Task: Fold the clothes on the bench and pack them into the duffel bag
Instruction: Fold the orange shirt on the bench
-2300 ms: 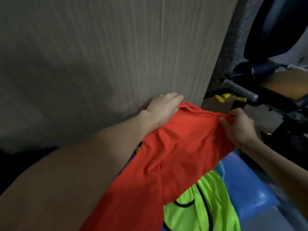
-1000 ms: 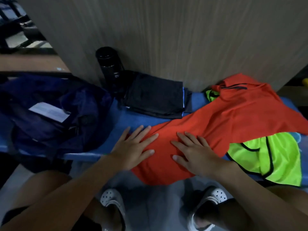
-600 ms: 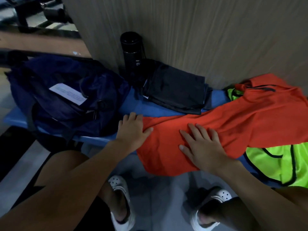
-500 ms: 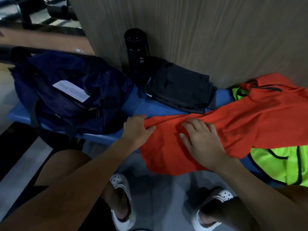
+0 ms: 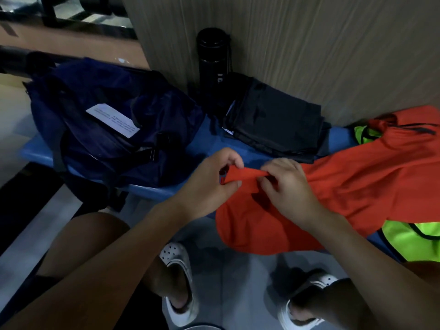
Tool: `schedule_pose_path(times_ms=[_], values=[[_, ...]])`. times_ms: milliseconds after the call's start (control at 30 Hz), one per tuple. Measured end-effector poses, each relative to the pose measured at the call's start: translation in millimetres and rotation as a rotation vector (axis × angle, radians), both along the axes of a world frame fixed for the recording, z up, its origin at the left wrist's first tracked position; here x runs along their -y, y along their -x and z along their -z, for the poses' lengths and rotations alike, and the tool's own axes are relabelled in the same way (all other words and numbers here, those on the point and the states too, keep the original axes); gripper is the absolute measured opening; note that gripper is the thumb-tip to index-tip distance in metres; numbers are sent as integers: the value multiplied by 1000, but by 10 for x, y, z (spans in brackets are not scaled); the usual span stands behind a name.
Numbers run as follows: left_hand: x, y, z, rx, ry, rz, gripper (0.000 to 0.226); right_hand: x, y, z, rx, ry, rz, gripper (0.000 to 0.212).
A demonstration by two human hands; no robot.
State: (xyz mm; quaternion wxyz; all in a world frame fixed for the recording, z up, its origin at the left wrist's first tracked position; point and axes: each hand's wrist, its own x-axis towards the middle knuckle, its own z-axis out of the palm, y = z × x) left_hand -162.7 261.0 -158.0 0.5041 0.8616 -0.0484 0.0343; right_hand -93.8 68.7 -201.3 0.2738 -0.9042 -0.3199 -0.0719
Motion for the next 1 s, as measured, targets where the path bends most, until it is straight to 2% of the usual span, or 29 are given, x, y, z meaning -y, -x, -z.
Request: schedule_pose_path(times_ms=[100,200,300,367,433,600,733,833,1000], values=[[-55,-12,24,-105,-27,46,44,135,1,-96,11,30,-42,10],[-55,-7,27,-183,-36,156,36,361,14,-117,37,175,-47,19],[-26,16,34,-259,-89,222,23,531,66,-100,98,272,-21,12],[-1,19,71,-271,-126,182,15,580,102,-127,149,234,-6,9],[24,7,111,-277,-145,138,11,595,132,-188,165,160,7,18],[51,3,191,-264,-146,65,9,649,146,-186,-8,151,-7,23],[28,-37,228,-220,-226,-53,16,596,89,-173,190,250,86,28],[-17,-83,261,-186,-336,-135,19,552,93,-174,215,291,162,41],[-71,-165,349,-151,-380,-120,22,619,163,-49,120,292,94,22]])
